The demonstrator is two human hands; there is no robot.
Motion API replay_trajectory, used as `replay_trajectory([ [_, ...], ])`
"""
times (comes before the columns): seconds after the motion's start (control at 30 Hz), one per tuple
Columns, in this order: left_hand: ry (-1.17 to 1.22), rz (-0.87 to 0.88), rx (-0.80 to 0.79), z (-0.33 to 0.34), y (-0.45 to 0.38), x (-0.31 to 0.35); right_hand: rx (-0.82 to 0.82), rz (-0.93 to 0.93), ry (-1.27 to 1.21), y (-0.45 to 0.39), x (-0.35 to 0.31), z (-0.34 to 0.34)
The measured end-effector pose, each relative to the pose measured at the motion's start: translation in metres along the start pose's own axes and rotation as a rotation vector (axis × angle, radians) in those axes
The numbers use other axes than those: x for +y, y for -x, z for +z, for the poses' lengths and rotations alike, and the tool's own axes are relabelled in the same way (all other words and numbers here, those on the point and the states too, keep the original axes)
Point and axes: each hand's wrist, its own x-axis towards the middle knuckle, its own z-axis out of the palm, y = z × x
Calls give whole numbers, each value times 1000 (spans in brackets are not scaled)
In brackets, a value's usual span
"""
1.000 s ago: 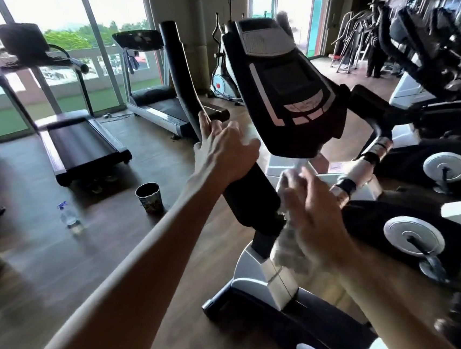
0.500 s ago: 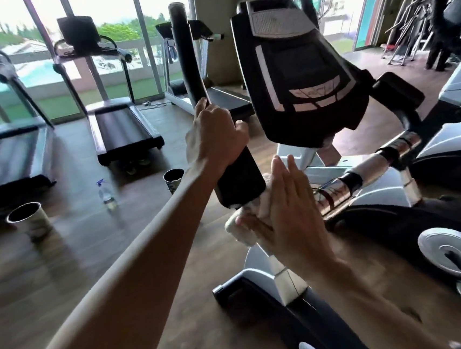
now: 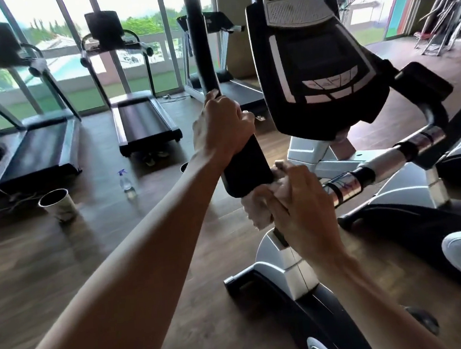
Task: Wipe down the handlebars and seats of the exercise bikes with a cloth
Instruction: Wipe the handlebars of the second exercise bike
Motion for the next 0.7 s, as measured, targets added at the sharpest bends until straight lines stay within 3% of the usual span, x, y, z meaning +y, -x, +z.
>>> replay_trajectory([
  [0.07,-8,6,8,0,-1,0,53,-97,16,4,6,-13],
  [0.17,-18,4,-4,-1,0,1,-235,-223,217,8,14,-25],
  [0.23,-12,7,-3,-1,2,2,-410,-125,280,7,11,-31],
  [0.27,-15,6,0,-1,2,3,-417,-51,256,3,6,-34],
  [0.33,-21,-11,-4,-3,4,4,-382,15,252,-2,-3,-34],
  [0.43,-51,-19,-2,-5,7,6,-333,-23,565,0,-13,-11],
  [0.53,-85,-14,-6,-6,8,9,-264,53,613,3,-23,10],
  [0.7,-98,-2,-20,-3,7,7,-120,-276,507,28,15,-5],
])
